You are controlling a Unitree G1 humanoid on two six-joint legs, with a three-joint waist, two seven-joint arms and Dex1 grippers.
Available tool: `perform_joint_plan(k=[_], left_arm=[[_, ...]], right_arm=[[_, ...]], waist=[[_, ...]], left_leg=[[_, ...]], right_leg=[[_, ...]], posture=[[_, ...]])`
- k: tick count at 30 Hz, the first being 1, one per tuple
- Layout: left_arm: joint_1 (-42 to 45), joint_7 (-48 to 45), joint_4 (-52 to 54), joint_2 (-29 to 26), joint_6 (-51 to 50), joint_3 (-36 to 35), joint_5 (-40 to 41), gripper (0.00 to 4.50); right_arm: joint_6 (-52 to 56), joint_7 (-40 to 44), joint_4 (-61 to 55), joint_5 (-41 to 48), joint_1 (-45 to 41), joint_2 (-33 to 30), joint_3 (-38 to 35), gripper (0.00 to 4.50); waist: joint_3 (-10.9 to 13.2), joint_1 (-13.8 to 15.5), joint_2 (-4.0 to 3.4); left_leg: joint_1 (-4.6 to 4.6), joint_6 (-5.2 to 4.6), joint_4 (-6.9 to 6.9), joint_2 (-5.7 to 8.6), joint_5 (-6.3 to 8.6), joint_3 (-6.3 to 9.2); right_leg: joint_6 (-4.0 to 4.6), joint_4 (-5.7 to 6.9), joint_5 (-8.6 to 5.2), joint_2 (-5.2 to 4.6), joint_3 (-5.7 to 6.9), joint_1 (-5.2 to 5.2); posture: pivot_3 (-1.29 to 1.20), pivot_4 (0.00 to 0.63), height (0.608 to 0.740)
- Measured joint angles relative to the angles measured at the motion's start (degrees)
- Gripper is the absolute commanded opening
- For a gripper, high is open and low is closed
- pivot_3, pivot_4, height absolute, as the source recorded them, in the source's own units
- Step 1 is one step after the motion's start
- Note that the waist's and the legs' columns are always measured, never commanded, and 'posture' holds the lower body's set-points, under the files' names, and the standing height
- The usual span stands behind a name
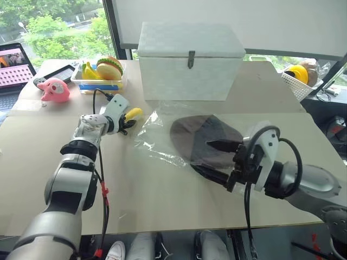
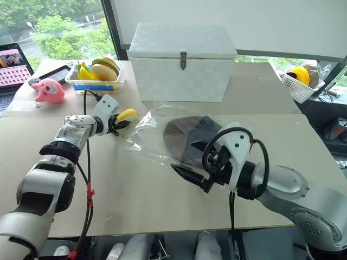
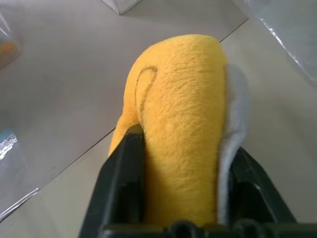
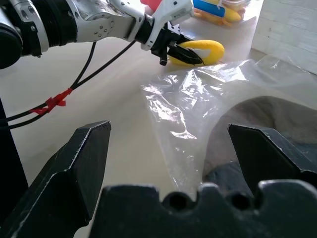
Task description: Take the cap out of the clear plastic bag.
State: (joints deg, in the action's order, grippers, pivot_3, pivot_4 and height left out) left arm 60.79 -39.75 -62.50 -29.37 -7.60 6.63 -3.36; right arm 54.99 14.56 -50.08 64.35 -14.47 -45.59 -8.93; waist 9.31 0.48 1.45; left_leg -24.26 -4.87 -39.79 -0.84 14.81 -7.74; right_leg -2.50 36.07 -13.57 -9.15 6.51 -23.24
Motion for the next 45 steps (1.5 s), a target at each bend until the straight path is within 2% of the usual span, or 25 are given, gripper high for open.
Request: perform_joint_plan(k=[1,5,10,12,15,18,22,23,24,25,30,31,41,45], left_arm=[[0.1,0.2,-0.1,0.0,0.0,-0.1,-0.1,0.33],[0.1,1.8,-0.6,0.2,0.1,-1.1,0.0,0.33],[0.3,15.6,-4.0,0.2,0.2,-8.3,2.7,0.33],[0.3,24.1,-6.4,-2.4,1.5,-10.9,3.1,0.33],[0.3,31.6,-8.7,-7.4,4.3,-11.0,0.6,0.33],[0.4,36.5,-11.8,-10.6,6.4,-10.1,-2.3,0.33],[0.8,39.7,-15.0,-11.1,9.1,-9.3,-5.2,0.33],[1.6,40.5,-15.7,-10.9,9.8,-9.1,-5.8,1.06],[3.0,41.4,-16.0,-10.4,10.2,-9.2,-6.1,1.14],[4.0,41.7,-16.1,-10.1,10.2,-9.4,-6.3,1.45],[5.8,41.9,-16.2,-9.2,9.9,-9.6,-8.1,3.34],[5.8,41.8,-16.3,-9.2,9.9,-9.7,-8.3,3.58],[6.7,42.6,-16.7,-11.8,10.8,-11.4,-9.1,3.58],[7.6,40.4,-16.7,-11.4,15.3,-13.3,-8.2,3.58]], right_arm=[[-0.2,0.0,0.0,-0.3,0.0,0.0,0.0,4.5],[-0.8,0.0,0.0,-1.2,0.0,0.1,0.3,4.5],[-1.0,-0.2,0.0,-2.6,0.3,0.3,1.4,4.5],[-1.2,-0.4,0.1,-3.2,1.2,0.8,1.4,4.5],[-1.2,-0.9,0.5,-4.5,1.8,1.5,1.8,4.5],[-1.3,-1.6,0.8,-5.5,1.7,2.7,2.4,4.5],[-1.3,-3.1,0.8,-6.9,2.1,3.9,3.8,4.5],[-1.3,-3.6,0.7,-7.1,2.4,4.1,3.9,4.5],[-1.3,-4.1,0.6,-7.3,2.6,4.3,3.9,4.5],[-1.3,-4.6,0.6,-7.4,2.8,4.4,3.9,4.5],[-1.3,-5.3,0.6,-7.5,3.6,4.4,3.9,4.5],[-1.3,-5.4,0.6,-7.5,3.7,4.3,3.8,4.5],[-1.3,-5.4,0.6,-7.5,3.8,3.8,3.6,4.5],[-1.3,-4.7,0.8,-8.0,3.8,3.8,3.7,4.5]], waist=[[0.0,0.0,0.0],[0.0,-0.1,0.0],[0.0,-0.9,0.02],[0.0,-1.4,0.09],[0.1,-1.4,0.15],[0.1,-0.7,0.16],[0.1,0.5,0.24],[0.1,0.9,0.33],[0.1,0.9,0.37],[0.1,0.9,0.39],[0.1,0.0,0.39],[0.1,-0.3,0.4],[0.1,-1.1,0.4],[0.1,-0.6,0.4]], left_leg=[[0.0,0.0,0.0,0.0,0.0,-0.01],[0.03,0.0,-0.04,0.0,0.0,-0.01],[0.04,0.0,-0.05,-0.01,0.0,0.02],[0.03,0.0,-0.03,-0.02,0.0,0.03],[-0.03,-0.01,-0.01,0.06,0.0,0.01],[-0.07,-0.07,-0.04,0.1,0.04,-0.01],[-0.17,-0.08,-0.14,0.11,0.05,0.06],[-0.34,-0.08,-0.24,0.1,0.05,0.14],[-0.41,-0.08,-0.29,0.11,0.05,0.17],[-0.41,-0.08,-0.29,0.12,0.05,0.17],[-0.4,-0.08,-0.27,0.12,0.05,0.11],[-0.4,-0.07,-0.27,0.11,0.04,0.09],[-0.39,-0.07,-0.28,0.11,0.04,0.09],[-0.4,-0.07,-0.35,0.12,0.04,0.1]], right_leg=[[0.0,0.0,0.0,0.0,0.0,0.0],[0.0,-0.01,0.0,0.0,0.0,0.01],[0.0,-0.02,0.0,-0.02,-0.04,-0.02],[0.01,0.05,0.01,-0.01,-0.04,-0.04],[-0.02,0.13,0.03,-0.04,-0.02,-0.08],[-0.1,0.08,0.06,-0.08,0.06,-0.04],[-0.13,0.04,0.07,-0.1,0.2,-0.01],[-0.13,0.03,0.07,-0.1,0.32,-0.06],[-0.14,0.03,0.08,-0.1,0.35,-0.09],[-0.14,0.03,0.08,-0.1,0.36,-0.09],[-0.15,0.04,0.07,-0.06,0.36,-0.12],[-0.15,0.04,0.07,-0.06,0.36,-0.13],[-0.15,0.07,0.07,-0.07,0.36,-0.14],[-0.15,0.09,0.07,-0.09,0.38,-0.11]], posture=[[0.0,0.15,0.723],[0.0,0.15,0.723],[0.0,0.15,0.723],[0.0,0.15,0.723],[0.0,0.15,0.723],[0.0,0.15,0.723],[0.0,0.15,0.723],[0.0,0.15,0.723],[0.0,0.15,0.723],[0.0,0.15,0.723],[0.0,0.15,0.723],[0.0,0.15,0.723],[0.0,0.15,0.723],[0.0,0.15,0.723]])
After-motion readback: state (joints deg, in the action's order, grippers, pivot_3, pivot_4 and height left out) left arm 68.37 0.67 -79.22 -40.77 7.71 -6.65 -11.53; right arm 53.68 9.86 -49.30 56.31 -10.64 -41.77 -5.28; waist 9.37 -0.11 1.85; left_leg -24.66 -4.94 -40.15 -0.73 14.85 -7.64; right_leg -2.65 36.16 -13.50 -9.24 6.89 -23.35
